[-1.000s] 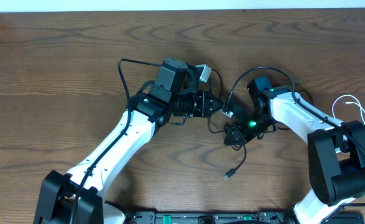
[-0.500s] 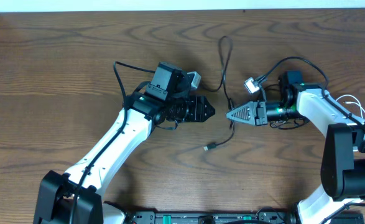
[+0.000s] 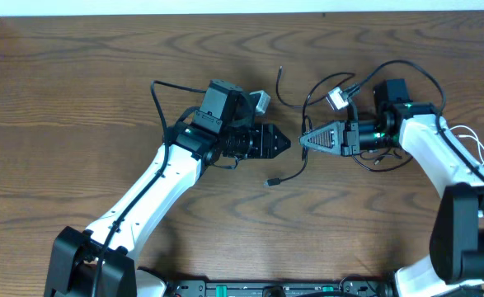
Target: Untangle cables
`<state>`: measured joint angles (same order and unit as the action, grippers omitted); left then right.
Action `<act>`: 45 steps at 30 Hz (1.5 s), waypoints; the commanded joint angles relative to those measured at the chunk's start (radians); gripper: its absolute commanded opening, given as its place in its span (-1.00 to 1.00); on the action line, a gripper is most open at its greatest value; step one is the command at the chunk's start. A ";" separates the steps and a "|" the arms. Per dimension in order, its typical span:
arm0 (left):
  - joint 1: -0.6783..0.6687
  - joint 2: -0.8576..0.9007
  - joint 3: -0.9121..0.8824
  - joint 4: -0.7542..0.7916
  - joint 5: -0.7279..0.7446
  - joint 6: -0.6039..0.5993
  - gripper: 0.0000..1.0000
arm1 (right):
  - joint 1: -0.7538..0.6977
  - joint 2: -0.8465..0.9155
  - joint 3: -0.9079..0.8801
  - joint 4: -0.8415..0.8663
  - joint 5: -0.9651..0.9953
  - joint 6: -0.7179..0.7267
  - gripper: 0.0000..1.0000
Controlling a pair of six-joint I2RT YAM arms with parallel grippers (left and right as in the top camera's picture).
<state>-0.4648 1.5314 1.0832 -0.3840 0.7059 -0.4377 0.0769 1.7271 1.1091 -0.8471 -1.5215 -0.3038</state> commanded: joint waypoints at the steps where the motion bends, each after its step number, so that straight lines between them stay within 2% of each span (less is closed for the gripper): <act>1: 0.003 -0.018 0.001 0.048 0.083 -0.033 0.04 | 0.023 -0.074 0.041 0.011 -0.041 0.043 -0.98; 4: 0.003 -0.018 0.001 0.099 0.104 -0.092 0.03 | 0.026 -0.100 0.041 0.047 -0.040 0.084 -0.98; 8: 0.003 -0.018 0.001 0.167 0.182 -0.101 -0.04 | 0.028 -0.104 0.041 0.054 -0.040 0.098 -0.98; 11: 0.003 -0.018 0.001 0.187 0.184 -0.137 -0.14 | 0.030 -0.104 0.041 0.054 -0.041 0.098 -0.98; 15: -0.004 -0.016 0.001 0.210 0.183 -0.151 -0.16 | 0.030 -0.104 0.041 0.055 -0.041 0.109 -0.98; 24: -0.054 -0.011 0.001 0.222 0.053 -0.153 -0.21 | 0.030 -0.104 0.041 0.055 -0.041 0.109 -0.98; 27: -0.064 0.005 0.001 0.226 0.008 -0.189 -0.23 | 0.030 -0.104 0.041 0.055 -0.041 0.109 -0.98; 37: -0.065 0.069 0.001 0.275 -0.008 -0.195 -0.25 | 0.030 -0.104 0.041 0.055 -0.041 0.109 -0.98; 42: -0.065 0.070 0.001 0.287 -0.023 -0.189 -0.63 | 0.030 -0.104 0.041 0.054 -0.041 0.109 -0.98; 44: -0.065 0.070 0.001 0.286 -0.022 -0.189 -0.85 | 0.030 -0.104 0.041 0.054 -0.041 0.109 -0.98; 45: -0.065 0.069 0.001 0.286 -0.018 -0.189 -0.85 | 0.030 -0.104 0.041 0.054 -0.041 0.109 -0.98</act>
<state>-0.5308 1.5955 1.0832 -0.0990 0.7078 -0.6296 0.0986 1.6405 1.1324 -0.7918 -1.5204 -0.1989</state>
